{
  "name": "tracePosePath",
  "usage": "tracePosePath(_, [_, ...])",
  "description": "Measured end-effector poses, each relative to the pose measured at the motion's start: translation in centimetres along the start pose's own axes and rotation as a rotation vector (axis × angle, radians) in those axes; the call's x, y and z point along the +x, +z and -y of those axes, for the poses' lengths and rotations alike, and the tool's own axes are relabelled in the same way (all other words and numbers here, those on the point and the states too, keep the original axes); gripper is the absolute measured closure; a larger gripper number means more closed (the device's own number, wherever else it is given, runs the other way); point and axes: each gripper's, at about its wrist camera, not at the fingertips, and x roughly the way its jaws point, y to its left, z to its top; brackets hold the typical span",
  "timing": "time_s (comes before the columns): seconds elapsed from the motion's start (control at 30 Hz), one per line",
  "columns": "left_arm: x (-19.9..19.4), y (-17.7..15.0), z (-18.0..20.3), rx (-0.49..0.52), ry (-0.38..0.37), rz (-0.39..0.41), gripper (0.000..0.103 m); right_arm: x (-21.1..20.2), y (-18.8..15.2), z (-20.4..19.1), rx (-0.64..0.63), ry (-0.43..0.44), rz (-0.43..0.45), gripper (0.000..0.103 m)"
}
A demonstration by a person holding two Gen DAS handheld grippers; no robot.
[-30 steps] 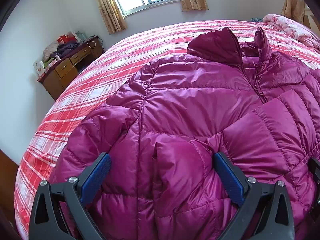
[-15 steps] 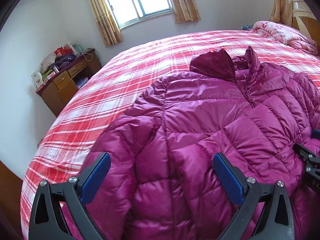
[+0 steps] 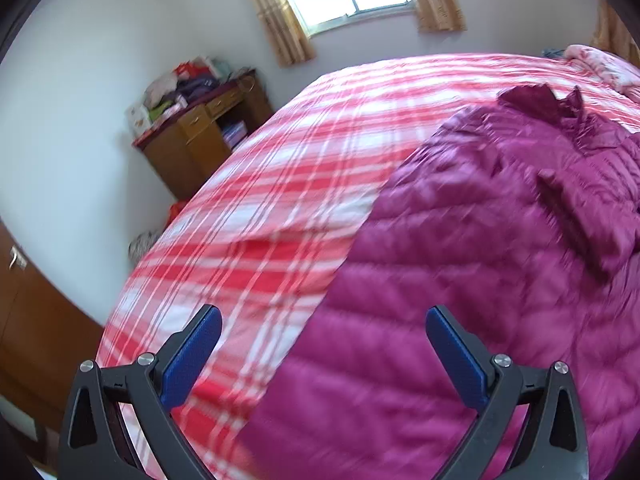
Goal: Fold large clothes
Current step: 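Grasp the other jacket sleeve with the left gripper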
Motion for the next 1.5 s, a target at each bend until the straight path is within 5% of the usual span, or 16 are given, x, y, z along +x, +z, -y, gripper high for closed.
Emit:
tracePosePath(0.2, [-0.9, -4.4, -3.5, -0.085, -0.054, -0.056, 0.001, 0.0, 0.0, 0.0, -0.002, -0.001, 0.001, 0.033])
tracePosePath(0.43, [-0.9, -6.3, -2.0, -0.123, -0.188, -0.099, 0.004, -0.2, 0.1, -0.1, -0.005, -0.004, 0.006, 0.032])
tracePosePath(0.47, [-0.8, -6.2, -1.6, -0.123, -0.195, -0.100, 0.012, -0.2, 0.0, -0.1, -0.005, -0.004, 0.006, 0.032])
tracePosePath(0.53, [-0.5, -6.0, -1.1, -0.104, -0.193, -0.107, 0.062, -0.3, 0.0, 0.0, -0.005, -0.004, 0.007, 0.032])
tracePosePath(0.63, [-0.5, -4.7, -2.0, -0.092, -0.138, -0.071, 0.086, -0.3, -0.1, 0.0, -0.005, -0.002, 0.008, 0.032])
tracePosePath(0.77, [-0.5, -2.2, -5.1, -0.098, 0.013, -0.003, 0.089, -0.3, 0.0, 0.0, -0.006, -0.003, 0.008, 0.032])
tracePosePath(1.0, [-0.3, 1.7, -7.7, -0.093, 0.089, 0.060, 0.090, -0.7, 0.1, 0.1, -0.009, 0.023, -0.008, 0.031])
tracePosePath(1.17, [-0.2, 3.6, -8.2, -0.101, 0.093, 0.074, 0.090, -3.9, 0.4, 2.6, 0.042, 0.118, 0.031, 0.031])
tracePosePath(1.5, [-4.8, 9.1, -4.3, -0.045, 0.059, 0.218, 0.091, -5.8, -1.7, 6.1, 0.095, 0.026, 0.108, 0.025])
